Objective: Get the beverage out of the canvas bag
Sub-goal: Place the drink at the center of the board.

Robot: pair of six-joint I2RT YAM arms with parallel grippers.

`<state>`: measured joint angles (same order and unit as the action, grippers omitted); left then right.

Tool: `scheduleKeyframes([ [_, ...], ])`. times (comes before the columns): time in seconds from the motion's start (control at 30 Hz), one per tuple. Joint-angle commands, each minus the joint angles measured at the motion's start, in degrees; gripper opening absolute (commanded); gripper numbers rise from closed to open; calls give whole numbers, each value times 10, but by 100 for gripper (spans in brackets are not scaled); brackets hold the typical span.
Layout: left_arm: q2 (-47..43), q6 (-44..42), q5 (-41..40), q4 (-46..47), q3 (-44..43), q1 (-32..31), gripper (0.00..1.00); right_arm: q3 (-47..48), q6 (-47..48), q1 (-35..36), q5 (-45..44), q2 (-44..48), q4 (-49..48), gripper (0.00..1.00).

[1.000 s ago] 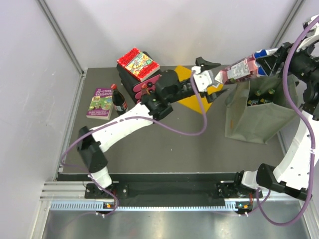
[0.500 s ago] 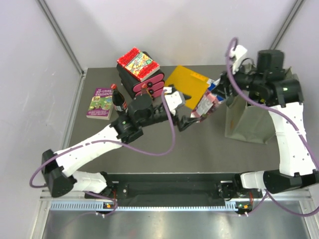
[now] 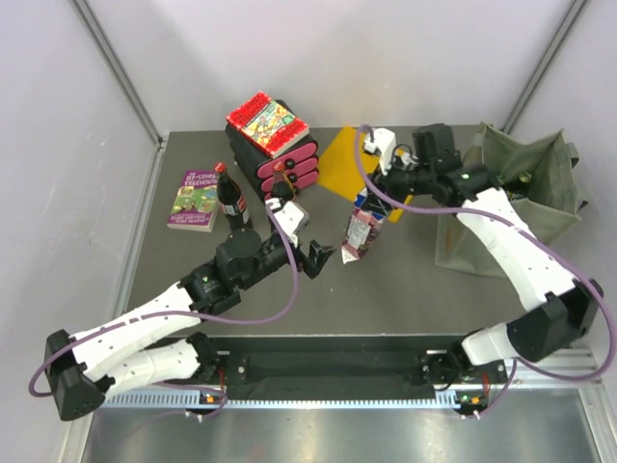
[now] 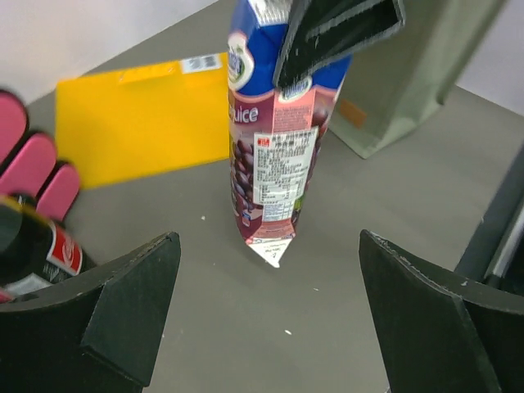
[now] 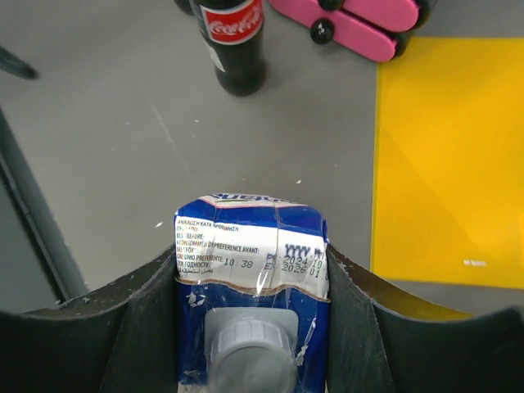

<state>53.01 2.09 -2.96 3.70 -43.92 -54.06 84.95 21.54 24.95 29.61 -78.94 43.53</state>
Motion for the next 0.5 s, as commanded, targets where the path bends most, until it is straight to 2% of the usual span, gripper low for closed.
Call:
scheduleKeyframes([
  [0.0,2,84,-72,-19,-9,0,94,41,17,21,13,-30,-245,0],
  [0.2,-45,102,-83,-61,21,0,93,123,23,44,1,-138,-267,1],
  [0.47,-157,138,-134,-103,65,0,94,234,5,62,-31,-250,-280,3],
])
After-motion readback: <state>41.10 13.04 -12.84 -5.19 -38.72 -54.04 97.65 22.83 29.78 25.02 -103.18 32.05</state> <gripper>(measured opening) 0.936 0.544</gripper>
